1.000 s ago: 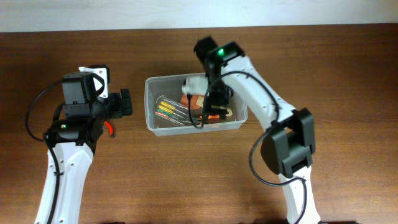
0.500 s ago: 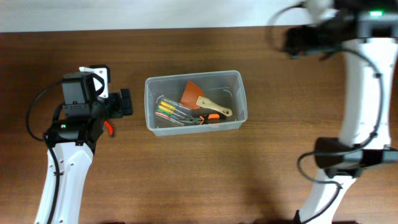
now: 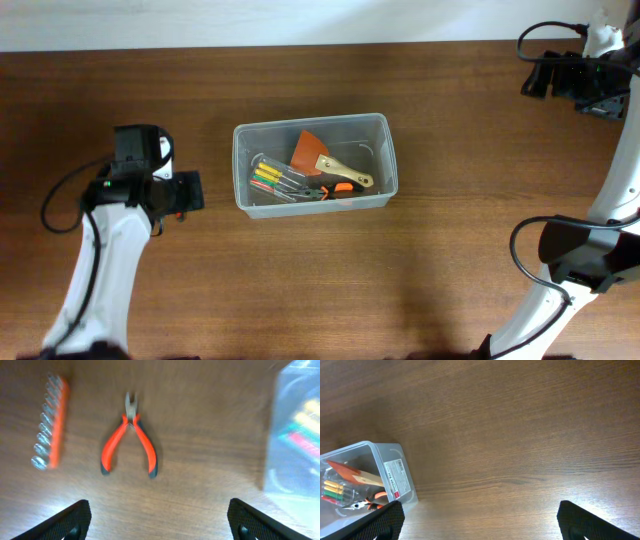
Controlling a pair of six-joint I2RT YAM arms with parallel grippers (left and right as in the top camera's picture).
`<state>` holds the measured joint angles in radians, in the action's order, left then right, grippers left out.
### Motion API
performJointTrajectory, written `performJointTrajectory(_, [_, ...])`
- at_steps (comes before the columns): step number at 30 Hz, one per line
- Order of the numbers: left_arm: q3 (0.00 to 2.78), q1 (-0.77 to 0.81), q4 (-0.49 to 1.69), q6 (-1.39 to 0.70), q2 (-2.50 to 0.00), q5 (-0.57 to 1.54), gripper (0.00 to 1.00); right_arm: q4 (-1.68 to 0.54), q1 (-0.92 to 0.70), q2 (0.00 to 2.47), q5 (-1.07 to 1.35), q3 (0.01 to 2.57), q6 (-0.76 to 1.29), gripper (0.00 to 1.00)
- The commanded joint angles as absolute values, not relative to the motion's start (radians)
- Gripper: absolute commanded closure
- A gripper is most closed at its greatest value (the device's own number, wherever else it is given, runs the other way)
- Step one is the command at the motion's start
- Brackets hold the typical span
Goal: Pack container
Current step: 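Move the left gripper down onto the red-handled pliers and grasp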
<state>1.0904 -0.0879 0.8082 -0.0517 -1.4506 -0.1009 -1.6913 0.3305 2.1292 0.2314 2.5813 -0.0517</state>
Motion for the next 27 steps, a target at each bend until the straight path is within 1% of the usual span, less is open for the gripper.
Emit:
performJointTrajectory(1, [1.102, -0.127, 0.817, -0.146, -1.543, -0.041, 0.11, -1.691, 0.328, 2.134, 0.255, 2.575, -0.043, 0.02])
performJointTrajectory(7, [1.102, -0.133, 0.794, -0.272, -1.631, -0.019, 0.11, -1.691, 0.329, 2.134, 0.255, 2.575, -0.043, 0.02])
performJointTrajectory(11, [1.102, -0.135, 0.734, -0.360, -1.700, -0.016, 0.11, -1.691, 0.328, 2.134, 0.255, 2.575, -0.043, 0.02])
performJointTrajectory(12, [1.102, -0.135, 0.716, -0.376, -1.715, -0.007, 0.16, -1.691, 0.328, 2.134, 0.255, 2.575, -0.043, 0.02])
performJointTrajectory(15, [1.102, -0.135, 0.662, -0.424, -1.752, 0.015, 0.19, -1.691, 0.328, 2.134, 0.255, 2.575, -0.043, 0.02])
performJointTrajectory(16, [1.102, -0.135, 0.643, -0.434, -1.759, 0.015, 0.21, -1.691, 0.328, 2.134, 0.255, 2.575, -0.043, 0.02])
performJointTrajectory(20, [1.102, -0.135, 0.574, -0.433, -1.795, 0.012, 0.21, -1.691, 0.328, 2.134, 0.255, 2.575, -0.043, 0.02])
performJointTrajectory(27, [1.102, -0.135, 0.530, -0.432, -1.897, -0.005, 0.21, -1.691, 0.328, 2.134, 0.255, 2.575, -0.043, 0.02])
